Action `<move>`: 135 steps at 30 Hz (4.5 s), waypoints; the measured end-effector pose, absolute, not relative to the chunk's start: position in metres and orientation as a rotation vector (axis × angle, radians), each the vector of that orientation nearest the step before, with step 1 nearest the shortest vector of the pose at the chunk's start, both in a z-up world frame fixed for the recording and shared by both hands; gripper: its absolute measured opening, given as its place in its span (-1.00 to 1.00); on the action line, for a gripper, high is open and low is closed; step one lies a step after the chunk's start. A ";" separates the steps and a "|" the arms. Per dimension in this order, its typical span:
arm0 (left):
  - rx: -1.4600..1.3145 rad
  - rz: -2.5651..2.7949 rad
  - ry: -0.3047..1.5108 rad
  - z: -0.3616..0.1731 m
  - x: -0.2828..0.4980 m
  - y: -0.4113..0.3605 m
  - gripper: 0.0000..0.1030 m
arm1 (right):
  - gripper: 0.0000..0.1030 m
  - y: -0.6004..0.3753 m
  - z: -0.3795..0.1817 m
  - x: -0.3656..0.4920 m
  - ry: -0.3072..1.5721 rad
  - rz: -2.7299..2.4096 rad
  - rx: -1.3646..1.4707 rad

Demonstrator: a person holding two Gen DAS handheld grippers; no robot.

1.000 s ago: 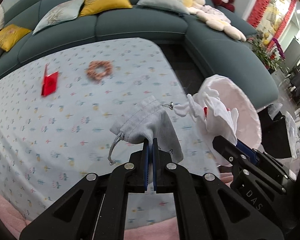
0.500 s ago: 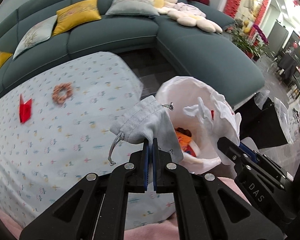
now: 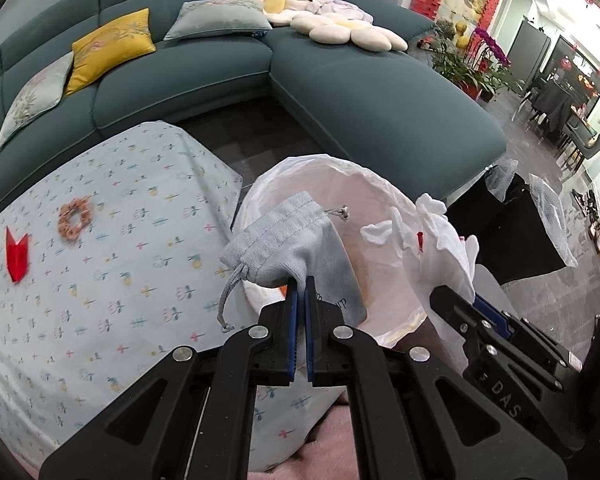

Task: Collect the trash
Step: 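Open both tools to drop the grey pouch and white cloth into the bin, then move both tools back over the red card and brown scrunchie, then grasp the red card with the left tool while the right tool grasps the brown scrunchie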

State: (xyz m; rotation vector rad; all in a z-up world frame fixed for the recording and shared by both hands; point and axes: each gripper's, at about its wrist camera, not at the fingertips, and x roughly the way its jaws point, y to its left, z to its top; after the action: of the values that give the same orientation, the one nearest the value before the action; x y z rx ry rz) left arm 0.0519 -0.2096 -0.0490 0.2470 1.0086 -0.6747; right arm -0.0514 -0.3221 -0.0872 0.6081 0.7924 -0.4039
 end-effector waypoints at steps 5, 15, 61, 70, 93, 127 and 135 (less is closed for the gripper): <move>0.237 -0.693 1.023 -0.055 0.060 -0.225 -0.94 | -0.60 -0.335 -0.091 -0.053 0.790 -0.422 0.623; 0.224 -0.684 1.030 -0.062 0.069 -0.237 -0.46 | -0.60 -0.349 -0.098 -0.050 0.795 -0.438 0.640; 0.068 -0.455 1.046 -0.062 0.108 -0.122 0.06 | -0.05 -0.273 -0.081 0.027 0.848 -0.344 0.489; 0.010 -0.399 1.039 -0.057 0.116 -0.079 0.06 | -0.05 -0.235 -0.070 0.041 0.852 -0.289 0.440; -0.124 -0.216 1.053 -0.066 0.149 0.048 0.07 | -0.05 -0.134 -0.060 0.088 0.898 -0.154 0.309; -0.145 -0.048 1.133 -0.152 0.333 0.147 0.16 | -0.05 -0.060 -0.174 0.318 1.094 -0.163 0.299; -0.155 -0.044 1.161 -0.171 0.346 0.155 -0.63 | -0.07 -0.058 -0.193 0.338 1.114 -0.174 0.255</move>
State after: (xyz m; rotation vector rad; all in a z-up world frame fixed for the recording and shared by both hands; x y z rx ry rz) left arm 0.3462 0.1551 -0.1713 -0.1548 1.1611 -0.0444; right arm 0.3381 -0.0576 -0.1926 0.2546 1.1142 -0.1745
